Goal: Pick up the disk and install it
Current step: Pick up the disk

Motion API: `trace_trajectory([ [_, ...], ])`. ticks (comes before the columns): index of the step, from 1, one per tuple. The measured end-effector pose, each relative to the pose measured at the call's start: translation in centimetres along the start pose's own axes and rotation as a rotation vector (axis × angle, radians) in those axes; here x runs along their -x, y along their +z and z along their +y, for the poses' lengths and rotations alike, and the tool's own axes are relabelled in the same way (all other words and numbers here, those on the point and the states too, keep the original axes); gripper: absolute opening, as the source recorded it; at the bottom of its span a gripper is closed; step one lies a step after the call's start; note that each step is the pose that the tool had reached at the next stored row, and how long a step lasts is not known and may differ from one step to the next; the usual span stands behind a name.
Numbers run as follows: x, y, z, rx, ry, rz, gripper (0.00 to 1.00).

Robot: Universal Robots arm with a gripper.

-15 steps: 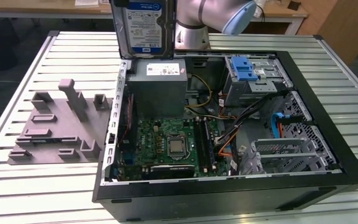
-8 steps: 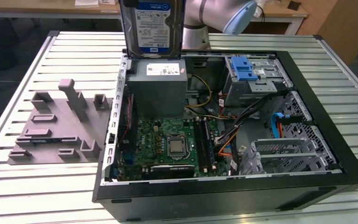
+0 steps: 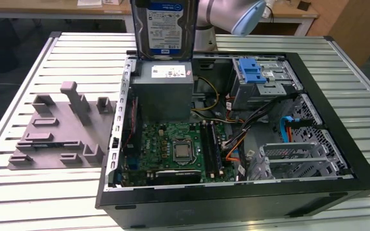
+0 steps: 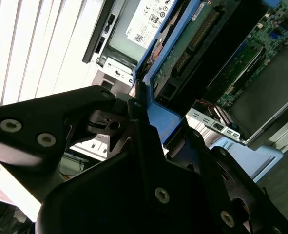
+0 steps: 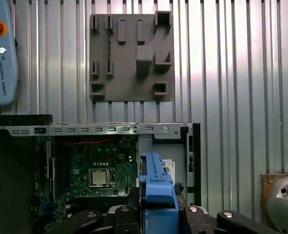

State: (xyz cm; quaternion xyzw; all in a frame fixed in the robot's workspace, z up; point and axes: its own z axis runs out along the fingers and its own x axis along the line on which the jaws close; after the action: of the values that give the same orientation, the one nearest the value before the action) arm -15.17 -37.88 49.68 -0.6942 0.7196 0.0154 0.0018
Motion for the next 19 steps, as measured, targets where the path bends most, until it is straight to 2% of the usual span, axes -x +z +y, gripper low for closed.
trace_trajectory([
  [19, 0.11, -0.06, -3.02, 0.0000, 0.000, 0.0000, 0.36],
])
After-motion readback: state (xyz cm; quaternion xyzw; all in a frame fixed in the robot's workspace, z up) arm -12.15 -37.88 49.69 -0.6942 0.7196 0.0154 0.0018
